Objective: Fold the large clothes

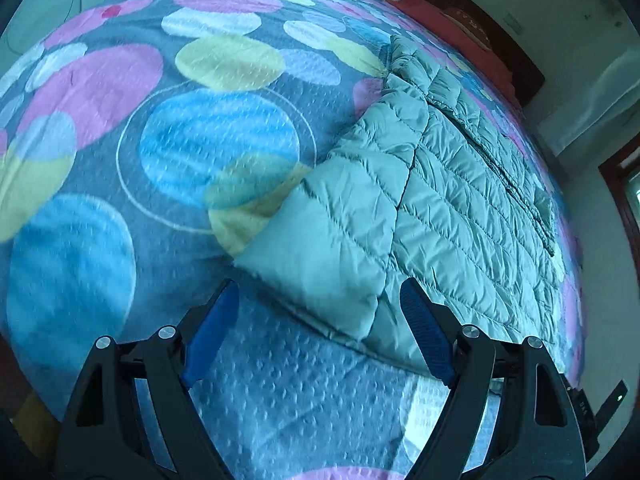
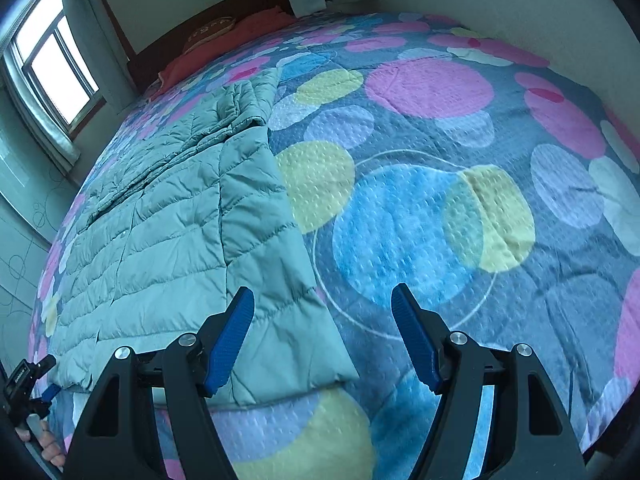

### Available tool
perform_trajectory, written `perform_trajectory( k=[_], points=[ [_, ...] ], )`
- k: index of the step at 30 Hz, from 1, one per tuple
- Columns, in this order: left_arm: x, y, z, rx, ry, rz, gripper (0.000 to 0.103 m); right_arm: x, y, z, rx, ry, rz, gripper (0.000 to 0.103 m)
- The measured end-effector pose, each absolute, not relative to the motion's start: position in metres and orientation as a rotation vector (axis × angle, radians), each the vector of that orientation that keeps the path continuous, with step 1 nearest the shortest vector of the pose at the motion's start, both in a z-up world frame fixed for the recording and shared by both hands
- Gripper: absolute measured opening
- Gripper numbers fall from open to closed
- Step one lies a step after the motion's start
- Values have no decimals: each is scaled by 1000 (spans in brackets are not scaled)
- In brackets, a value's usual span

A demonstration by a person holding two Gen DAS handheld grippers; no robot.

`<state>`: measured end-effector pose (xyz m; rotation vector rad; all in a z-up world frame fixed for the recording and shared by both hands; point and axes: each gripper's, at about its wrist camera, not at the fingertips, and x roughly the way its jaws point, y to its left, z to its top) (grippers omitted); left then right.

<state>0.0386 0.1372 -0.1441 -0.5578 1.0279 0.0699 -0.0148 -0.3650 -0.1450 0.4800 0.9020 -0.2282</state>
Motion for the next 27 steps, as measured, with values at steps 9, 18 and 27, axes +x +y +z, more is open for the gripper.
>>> perform_trajectory(
  k=[9, 18, 27],
  points=[
    [25, 139, -147, -785, 972, 72, 83, -33, -363, -167, 750, 883, -154, 70],
    [41, 149, -158, -859, 906, 62, 60, -35, -353, -171, 922, 813, -60, 70],
    [44, 143, -165, -864, 920, -12, 18, -27, -344, -183, 940, 850, -38, 21]
  ],
)
